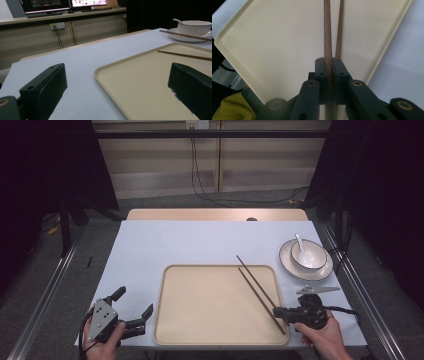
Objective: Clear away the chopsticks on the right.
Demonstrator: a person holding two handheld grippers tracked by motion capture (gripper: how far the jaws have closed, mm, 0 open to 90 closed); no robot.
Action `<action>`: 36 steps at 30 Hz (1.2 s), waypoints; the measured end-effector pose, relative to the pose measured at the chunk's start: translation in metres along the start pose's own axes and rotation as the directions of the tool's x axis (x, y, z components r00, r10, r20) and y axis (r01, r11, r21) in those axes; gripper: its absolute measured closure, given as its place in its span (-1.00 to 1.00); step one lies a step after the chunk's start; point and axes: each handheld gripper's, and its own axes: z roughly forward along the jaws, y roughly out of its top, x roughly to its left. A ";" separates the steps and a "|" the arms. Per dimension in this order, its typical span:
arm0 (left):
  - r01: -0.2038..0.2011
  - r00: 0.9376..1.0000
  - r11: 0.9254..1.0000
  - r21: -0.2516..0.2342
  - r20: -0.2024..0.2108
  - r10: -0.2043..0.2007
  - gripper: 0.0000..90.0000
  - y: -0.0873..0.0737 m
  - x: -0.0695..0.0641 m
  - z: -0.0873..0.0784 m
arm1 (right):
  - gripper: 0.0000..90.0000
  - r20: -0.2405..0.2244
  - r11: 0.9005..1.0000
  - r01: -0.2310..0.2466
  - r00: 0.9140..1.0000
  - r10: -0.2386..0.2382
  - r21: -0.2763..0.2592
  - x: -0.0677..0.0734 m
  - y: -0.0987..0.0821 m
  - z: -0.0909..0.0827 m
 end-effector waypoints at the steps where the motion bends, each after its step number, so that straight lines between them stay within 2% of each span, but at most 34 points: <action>1: 0.000 1.000 1.000 0.003 0.003 0.000 -0.95 0.000 0.000 0.000 | 0.89 -0.002 1.000 -0.008 1.000 0.008 0.015 0.001 -0.001 0.002; 9: -0.002 1.000 1.000 0.002 0.001 0.002 -0.95 0.000 0.000 0.000 | 0.88 -0.001 0.998 -0.035 0.999 0.035 0.052 0.005 -0.007 0.015; 14: -0.003 1.000 1.000 0.004 0.001 0.003 -0.95 0.000 0.000 0.000 | 0.88 0.025 0.995 -0.054 0.998 0.052 0.084 0.007 -0.010 0.020; 18: -0.005 1.000 1.000 0.006 -0.001 0.005 -0.95 0.000 0.000 0.000 | 0.88 0.040 0.995 -0.063 0.997 0.060 0.082 0.008 -0.010 0.020; 27: 0.004 1.000 1.000 0.013 0.000 -0.004 -0.95 -0.001 -0.001 0.001 | 0.87 0.046 0.994 -0.068 0.997 0.064 0.080 0.008 -0.010 0.020; 36: 0.002 1.000 1.000 0.015 0.002 -0.002 -0.95 -0.001 0.000 0.000 | 0.78 0.049 0.996 -0.037 0.998 0.033 0.085 0.011 -0.010 0.020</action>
